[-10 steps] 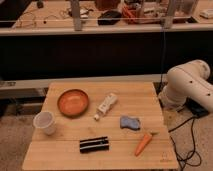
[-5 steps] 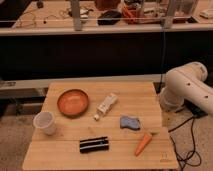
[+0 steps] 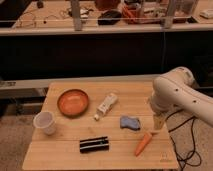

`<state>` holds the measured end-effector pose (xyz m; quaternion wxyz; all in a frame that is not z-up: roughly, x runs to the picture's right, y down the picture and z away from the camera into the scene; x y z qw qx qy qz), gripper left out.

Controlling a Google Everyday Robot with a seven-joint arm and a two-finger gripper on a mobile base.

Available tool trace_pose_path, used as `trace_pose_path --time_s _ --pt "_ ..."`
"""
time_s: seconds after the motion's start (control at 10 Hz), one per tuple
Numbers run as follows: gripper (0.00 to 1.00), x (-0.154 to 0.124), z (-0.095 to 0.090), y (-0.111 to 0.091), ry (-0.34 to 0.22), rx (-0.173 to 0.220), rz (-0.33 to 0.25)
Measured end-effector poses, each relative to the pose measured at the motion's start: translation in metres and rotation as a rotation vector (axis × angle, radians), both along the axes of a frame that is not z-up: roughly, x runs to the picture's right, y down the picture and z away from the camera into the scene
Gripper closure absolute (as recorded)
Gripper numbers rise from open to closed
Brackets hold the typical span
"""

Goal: Push the eraser across the table

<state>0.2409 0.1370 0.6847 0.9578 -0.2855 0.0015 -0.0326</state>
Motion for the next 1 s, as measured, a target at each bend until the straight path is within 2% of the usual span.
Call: trace_pose_path --time_s 0.2,0.6,0.8,1.0 --pt "0.20 -0.024 0.004 0.016 -0.031 -0.007 -0.042" --pt "0.20 -0.038 0.005 0.033 -0.066 -0.008 -0.094" --pt "0.20 -0.050 0.002 0.051 -0.098 -0.015 -0.121" --pt "0.20 -0.062 0.007 0.061 -0.122 -0.021 -0.138"
